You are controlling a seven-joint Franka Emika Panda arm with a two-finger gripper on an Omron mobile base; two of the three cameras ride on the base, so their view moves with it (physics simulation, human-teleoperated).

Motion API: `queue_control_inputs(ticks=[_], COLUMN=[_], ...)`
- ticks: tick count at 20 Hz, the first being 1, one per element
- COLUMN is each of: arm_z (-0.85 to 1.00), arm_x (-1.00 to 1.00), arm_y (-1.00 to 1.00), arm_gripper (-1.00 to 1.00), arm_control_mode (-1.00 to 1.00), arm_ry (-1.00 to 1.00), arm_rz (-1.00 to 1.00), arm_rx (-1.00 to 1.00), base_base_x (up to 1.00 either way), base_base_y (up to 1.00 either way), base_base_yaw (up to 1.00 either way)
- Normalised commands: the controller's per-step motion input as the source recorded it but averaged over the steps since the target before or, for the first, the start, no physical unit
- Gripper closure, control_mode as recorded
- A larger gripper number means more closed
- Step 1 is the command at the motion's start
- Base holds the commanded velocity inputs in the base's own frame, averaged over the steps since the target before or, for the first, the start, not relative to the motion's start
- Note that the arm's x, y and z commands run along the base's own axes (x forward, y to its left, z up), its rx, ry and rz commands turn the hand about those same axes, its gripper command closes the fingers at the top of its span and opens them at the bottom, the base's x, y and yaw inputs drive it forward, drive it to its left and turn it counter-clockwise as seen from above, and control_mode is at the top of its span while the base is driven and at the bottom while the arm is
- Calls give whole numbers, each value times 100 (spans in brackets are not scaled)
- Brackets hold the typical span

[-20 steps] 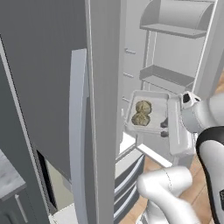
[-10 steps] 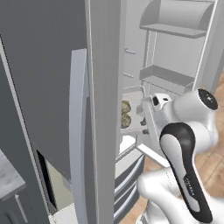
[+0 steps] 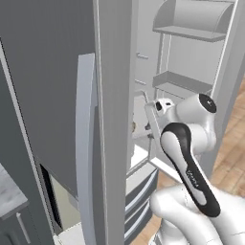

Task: Place two dumplings into each of the tupperware containers and then place the containers in the fridge.

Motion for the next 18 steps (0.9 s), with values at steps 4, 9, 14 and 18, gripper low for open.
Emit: queue_control_inputs(ticks=[4,9,14,18], arm_z=[-24,-13,0,0], arm_x=[95,95,88,76], arm_y=[20,23,14,30], arm_gripper=[100,100,100,100], arm_control_mode=[-100,-100,-100,-100], arm_ry=[0,0,0,4], arm_rz=[5,0,0,0], arm_rx=[-5,-1,0,-7], base_base_x=[0,0,0,0], base_base_y=[0,0,0,0], base_base_yaw=[0,0,0,0])
